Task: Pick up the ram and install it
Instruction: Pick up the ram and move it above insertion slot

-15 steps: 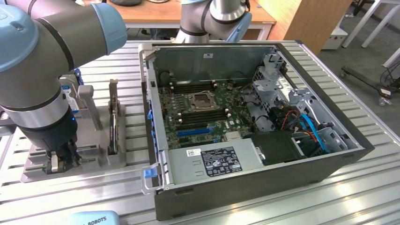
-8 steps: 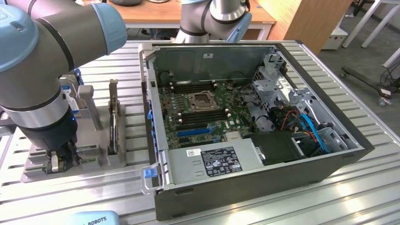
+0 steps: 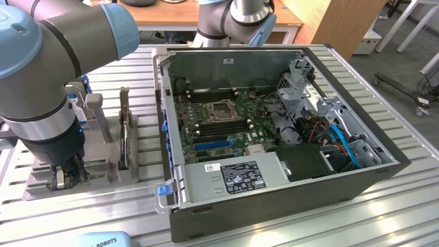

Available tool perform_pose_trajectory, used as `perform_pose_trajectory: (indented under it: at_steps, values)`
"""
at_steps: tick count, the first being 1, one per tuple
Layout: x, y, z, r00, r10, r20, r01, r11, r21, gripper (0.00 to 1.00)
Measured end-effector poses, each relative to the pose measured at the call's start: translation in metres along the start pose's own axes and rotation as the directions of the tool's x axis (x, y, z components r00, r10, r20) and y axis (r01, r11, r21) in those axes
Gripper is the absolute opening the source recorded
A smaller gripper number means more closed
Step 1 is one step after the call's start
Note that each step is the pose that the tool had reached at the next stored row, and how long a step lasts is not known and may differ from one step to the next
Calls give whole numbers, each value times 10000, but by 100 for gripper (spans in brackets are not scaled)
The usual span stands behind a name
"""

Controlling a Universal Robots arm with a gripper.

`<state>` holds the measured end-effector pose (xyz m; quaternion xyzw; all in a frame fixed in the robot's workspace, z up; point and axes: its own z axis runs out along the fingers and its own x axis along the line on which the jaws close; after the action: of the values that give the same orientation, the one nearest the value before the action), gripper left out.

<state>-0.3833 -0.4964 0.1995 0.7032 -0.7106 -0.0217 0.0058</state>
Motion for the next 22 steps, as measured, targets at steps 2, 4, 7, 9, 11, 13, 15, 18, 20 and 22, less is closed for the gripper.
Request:
perform_pose_trajectory:
  at_steps: [2, 4, 7, 9, 11, 13, 15, 18, 20, 22]
  values:
    - [0, 0, 0, 10000, 0, 0, 0, 10000, 0, 12]
    - [0, 0, -3, 10000, 0, 1, 0, 10000, 1, 12]
    - [0, 1, -20, 10000, 0, -1, 0, 10000, -2, 12]
    - [-1, 1, -36, 10000, 0, -1, 0, 10000, -1, 12]
    - [-1, 2, -57, 10000, 0, -1, 0, 10000, -1, 12]
    - [-2, 3, -77, 10000, 0, 0, 0, 10000, -1, 12]
    - [-2, 4, -98, 10000, 0, 0, 0, 10000, 0, 12]
    - [-3, 5, -131, 10000, 0, 0, 0, 10000, 0, 12]
    - [-4, 6, -155, 10000, 0, 0, 0, 10000, 0, 12]
    - [-4, 7, -181, 10000, 0, 0, 0, 10000, -1, 12]
